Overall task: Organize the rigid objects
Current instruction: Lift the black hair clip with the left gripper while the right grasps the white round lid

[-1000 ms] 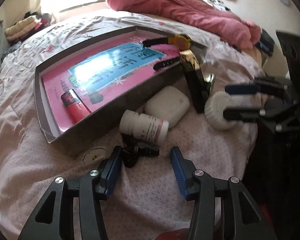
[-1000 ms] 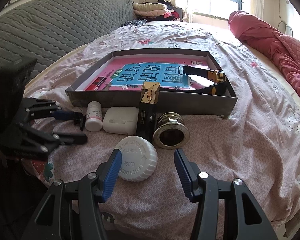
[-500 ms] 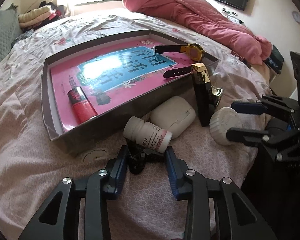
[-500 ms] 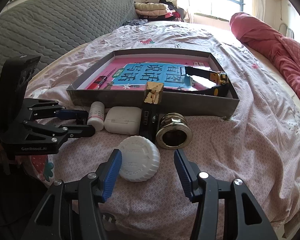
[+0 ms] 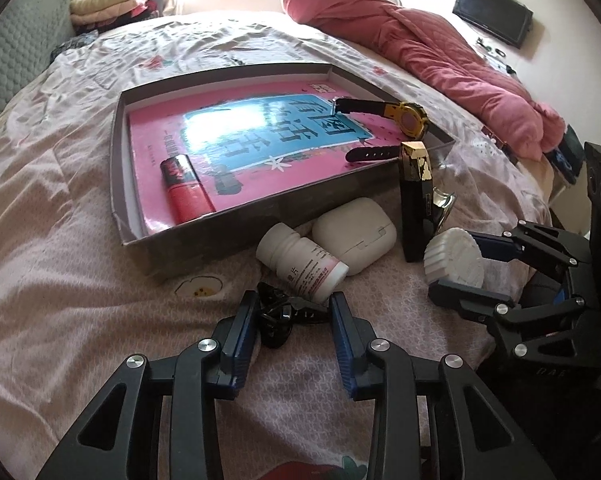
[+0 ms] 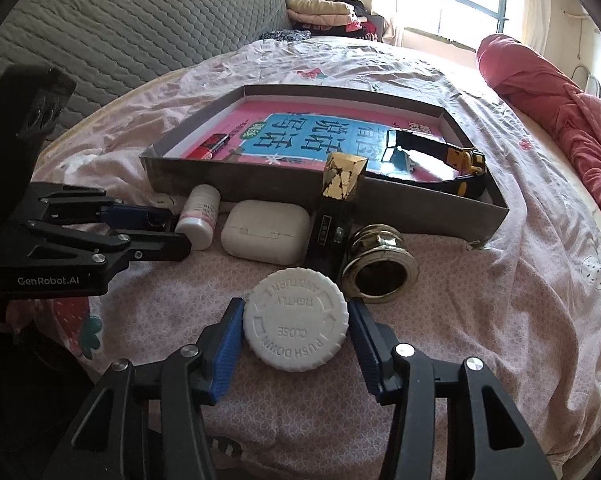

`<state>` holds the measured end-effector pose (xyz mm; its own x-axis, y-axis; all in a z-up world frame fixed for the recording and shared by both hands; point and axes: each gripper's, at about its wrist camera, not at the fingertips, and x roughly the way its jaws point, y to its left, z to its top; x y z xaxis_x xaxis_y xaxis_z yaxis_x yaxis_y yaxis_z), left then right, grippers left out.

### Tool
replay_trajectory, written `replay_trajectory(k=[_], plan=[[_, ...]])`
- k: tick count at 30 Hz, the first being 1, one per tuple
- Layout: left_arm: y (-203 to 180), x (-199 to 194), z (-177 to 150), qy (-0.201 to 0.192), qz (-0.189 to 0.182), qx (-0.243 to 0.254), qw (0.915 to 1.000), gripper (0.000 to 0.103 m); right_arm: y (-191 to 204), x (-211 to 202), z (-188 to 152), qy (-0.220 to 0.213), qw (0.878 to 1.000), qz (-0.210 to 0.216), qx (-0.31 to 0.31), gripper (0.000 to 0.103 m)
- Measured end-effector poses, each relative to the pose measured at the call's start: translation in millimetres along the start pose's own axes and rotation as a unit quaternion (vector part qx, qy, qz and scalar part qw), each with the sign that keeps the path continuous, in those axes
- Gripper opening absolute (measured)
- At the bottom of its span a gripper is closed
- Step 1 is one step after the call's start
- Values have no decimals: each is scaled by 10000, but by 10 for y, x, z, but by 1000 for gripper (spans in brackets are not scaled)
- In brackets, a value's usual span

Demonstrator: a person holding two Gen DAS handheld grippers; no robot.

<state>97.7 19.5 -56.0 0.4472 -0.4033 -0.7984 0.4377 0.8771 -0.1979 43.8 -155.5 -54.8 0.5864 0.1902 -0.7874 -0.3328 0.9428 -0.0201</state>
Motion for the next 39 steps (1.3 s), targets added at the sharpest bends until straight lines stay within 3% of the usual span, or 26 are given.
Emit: replay_trajectory(k=[9, 23, 39], plan=[[-58, -173, -50, -157, 96, -142, 9997, 36, -64, -234, 50, -466, 9985, 203, 180, 51], [-147, -671, 15, -957, 468, -599, 9925, 36, -145, -458, 141, -951, 9949, 156, 299, 51], [-419, -811, 135, -1120, 798, -684, 9881, 37, -192, -668, 203, -1422, 9894, 126, 281, 51]])
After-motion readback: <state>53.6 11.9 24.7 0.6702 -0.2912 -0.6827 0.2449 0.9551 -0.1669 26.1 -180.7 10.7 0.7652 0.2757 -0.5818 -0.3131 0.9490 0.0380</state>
